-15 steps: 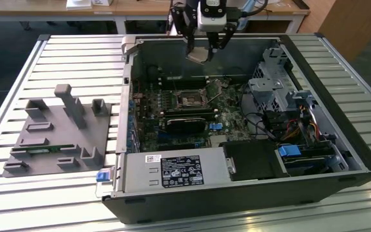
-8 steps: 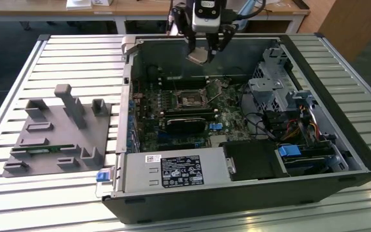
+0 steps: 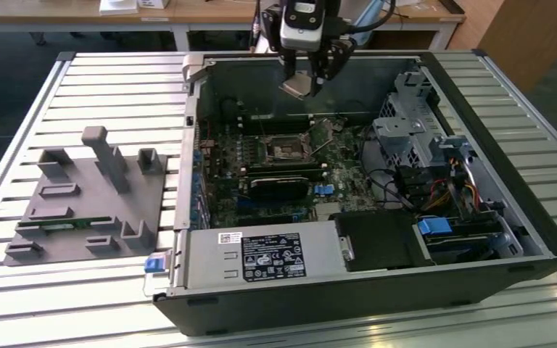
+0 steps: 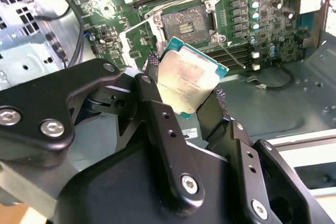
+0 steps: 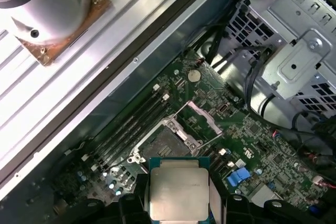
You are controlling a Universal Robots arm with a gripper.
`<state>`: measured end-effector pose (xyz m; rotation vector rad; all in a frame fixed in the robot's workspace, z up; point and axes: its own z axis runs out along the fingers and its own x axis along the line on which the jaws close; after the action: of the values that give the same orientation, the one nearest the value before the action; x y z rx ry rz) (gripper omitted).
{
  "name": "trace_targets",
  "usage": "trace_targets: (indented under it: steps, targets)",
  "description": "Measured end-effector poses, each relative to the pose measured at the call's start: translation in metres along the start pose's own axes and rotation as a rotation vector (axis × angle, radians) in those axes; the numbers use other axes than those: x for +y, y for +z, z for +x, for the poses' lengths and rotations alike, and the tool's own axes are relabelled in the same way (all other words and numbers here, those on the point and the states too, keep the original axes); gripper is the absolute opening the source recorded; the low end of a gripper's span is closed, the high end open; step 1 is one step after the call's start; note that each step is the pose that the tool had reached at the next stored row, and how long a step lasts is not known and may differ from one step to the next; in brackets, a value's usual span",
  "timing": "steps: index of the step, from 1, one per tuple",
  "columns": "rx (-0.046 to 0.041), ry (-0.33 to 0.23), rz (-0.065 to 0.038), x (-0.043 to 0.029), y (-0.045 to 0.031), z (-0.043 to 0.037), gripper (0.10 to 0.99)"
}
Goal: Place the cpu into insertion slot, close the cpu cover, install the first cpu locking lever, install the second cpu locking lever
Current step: 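Place the cpu into insertion slot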
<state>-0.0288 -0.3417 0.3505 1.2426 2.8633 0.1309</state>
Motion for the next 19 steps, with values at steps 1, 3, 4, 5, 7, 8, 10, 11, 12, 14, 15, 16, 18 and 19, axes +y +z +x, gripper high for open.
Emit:
trace_targets:
  steps: [1, 3, 4, 5, 7, 8, 10, 11, 12, 14, 15, 16, 18, 19]
  targets:
    - [-0.0010, 0.011, 0.000, 0.0000, 0.0003, 0.0000, 0.537]
    - [-0.0028, 0.030, 0.000, 0.0001, 0.0009, 0.0002, 0.537]
    - [-0.0035, 0.038, 0.000, 0.0002, 0.0012, 0.0003, 0.537]
    - [-0.0043, 0.047, 0.000, 0.0002, 0.0015, 0.0003, 0.537]
    - [-0.0057, 0.062, -0.001, 0.0002, 0.0023, 0.0003, 0.537]
    - [-0.0061, 0.067, -0.001, 0.0001, 0.0028, 0.0003, 0.537]
    - [-0.0067, 0.074, -0.001, 0.0000, 0.0038, 0.0003, 0.537]
    - [-0.0070, 0.076, -0.001, 0.0000, 0.0044, 0.0003, 0.537]
    - [-0.0072, 0.078, -0.001, 0.0000, 0.0050, 0.0004, 0.537]
    - [-0.0088, 0.080, 0.000, -0.0001, 0.0065, 0.0004, 0.537]
    - [-0.0104, 0.082, 0.002, -0.0001, 0.0073, 0.0005, 0.537]
    - [-0.0117, 0.084, 0.002, -0.0001, 0.0080, 0.0005, 0.537]
    - [-0.0142, 0.095, 0.004, -0.0001, 0.0090, 0.0006, 0.537]
    - [-0.0156, 0.105, 0.004, 0.0000, 0.0096, 0.0006, 0.537]
